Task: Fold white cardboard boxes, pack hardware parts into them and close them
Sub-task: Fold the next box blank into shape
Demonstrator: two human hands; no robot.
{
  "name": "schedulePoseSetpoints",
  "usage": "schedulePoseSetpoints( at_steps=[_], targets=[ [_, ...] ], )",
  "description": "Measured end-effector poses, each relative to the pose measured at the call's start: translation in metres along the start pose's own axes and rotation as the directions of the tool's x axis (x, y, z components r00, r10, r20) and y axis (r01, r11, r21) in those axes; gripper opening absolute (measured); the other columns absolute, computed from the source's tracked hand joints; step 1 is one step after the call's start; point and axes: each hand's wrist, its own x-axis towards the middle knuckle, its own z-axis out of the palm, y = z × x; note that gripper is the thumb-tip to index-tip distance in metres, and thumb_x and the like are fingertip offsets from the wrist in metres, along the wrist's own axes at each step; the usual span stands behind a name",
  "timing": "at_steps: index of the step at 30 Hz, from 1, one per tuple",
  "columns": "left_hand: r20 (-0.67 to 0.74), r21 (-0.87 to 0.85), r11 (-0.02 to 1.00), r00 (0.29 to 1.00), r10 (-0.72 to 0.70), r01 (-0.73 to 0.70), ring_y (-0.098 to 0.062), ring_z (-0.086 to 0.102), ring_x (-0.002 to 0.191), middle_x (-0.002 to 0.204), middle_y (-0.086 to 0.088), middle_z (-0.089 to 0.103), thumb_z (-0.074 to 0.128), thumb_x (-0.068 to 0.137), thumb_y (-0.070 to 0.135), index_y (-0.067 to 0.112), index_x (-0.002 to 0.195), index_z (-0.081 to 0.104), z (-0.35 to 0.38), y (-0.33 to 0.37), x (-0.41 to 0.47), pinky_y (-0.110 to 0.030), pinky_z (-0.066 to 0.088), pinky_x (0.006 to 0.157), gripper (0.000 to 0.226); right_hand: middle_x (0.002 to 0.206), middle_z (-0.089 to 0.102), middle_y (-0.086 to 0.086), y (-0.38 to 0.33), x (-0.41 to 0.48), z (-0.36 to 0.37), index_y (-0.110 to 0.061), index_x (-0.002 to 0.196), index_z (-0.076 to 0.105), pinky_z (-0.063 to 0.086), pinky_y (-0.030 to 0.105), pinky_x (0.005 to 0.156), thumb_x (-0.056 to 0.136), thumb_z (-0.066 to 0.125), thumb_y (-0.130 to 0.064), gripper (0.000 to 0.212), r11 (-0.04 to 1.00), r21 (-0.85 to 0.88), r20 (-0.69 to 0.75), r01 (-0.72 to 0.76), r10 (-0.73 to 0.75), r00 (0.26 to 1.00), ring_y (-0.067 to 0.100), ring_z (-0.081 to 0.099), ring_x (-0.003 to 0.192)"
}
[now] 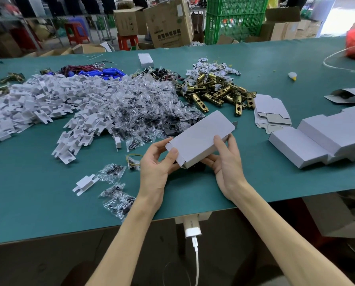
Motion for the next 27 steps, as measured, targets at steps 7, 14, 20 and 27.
schedulePoseSetpoints(
  at_steps=[7, 14, 20, 27],
  targets=[
    [-0.023, 0.002, 0.999, 0.999, 0.037, -0.037, -0.015, 0.074, 0.102, 0.124, -0.008, 0.071, 0.07, 0.096, 0.009, 0.007, 0.128, 0.063, 0.0002, -0.0019, 0.0003, -0.029, 0.063, 0.076, 0.033, 0.132, 0.059, 0.005, 0.0022, -0.0025, 0.0004, -0.029, 0.139, 0.048, 0.062, 0.042, 0.083, 0.087, 0.081, -0.026, 0.061, 0.988, -0.111, -0.022, 0.105, -0.108, 0.994, 0.022, 0.065, 0.121],
    [-0.008, 0.021, 0.998, 0.998, 0.062, -0.062, -0.016, 0.074, 0.1, 0.114, 0.005, 0.077, 0.072, 0.095, 0.015, 0.012, 0.126, 0.067, -0.0026, -0.004, 0.0012, -0.035, 0.064, 0.081, 0.032, 0.12, 0.068, 0.01, 0.0024, -0.0013, -0.0016, -0.016, 0.124, 0.061, 0.062, 0.044, 0.076, 0.089, 0.077, -0.029, 0.04, 0.989, -0.119, -0.071, 0.084, -0.093, 0.993, 0.025, 0.068, 0.112],
    [-0.019, 0.024, 0.998, 0.998, 0.056, -0.055, -0.015, 0.071, 0.1, 0.113, 0.003, 0.077, 0.075, 0.093, 0.022, 0.02, 0.123, 0.072, -0.0038, -0.0047, 0.0018, -0.035, 0.062, 0.085, 0.03, 0.088, 0.072, 0.0, -0.0009, 0.0001, -0.0022, -0.011, 0.105, 0.067, 0.061, 0.039, 0.065, 0.1, 0.062, -0.024, 0.015, 0.999, -0.04, -0.107, 0.004, -0.009, 0.994, 0.017, 0.071, 0.088],
    [0.01, 0.03, 0.999, 0.999, 0.033, -0.034, -0.018, 0.074, 0.091, 0.116, -0.002, 0.073, 0.069, 0.093, 0.037, 0.017, 0.126, 0.066, 0.002, -0.0043, -0.0005, -0.035, 0.064, 0.061, 0.038, 0.09, 0.072, 0.001, -0.0025, -0.0003, -0.0013, -0.012, 0.106, 0.068, 0.061, 0.041, 0.066, 0.101, 0.061, -0.025, 0.015, 1.0, -0.004, -0.11, -0.001, 0.0, 0.994, 0.02, 0.071, 0.09]
  ],
)
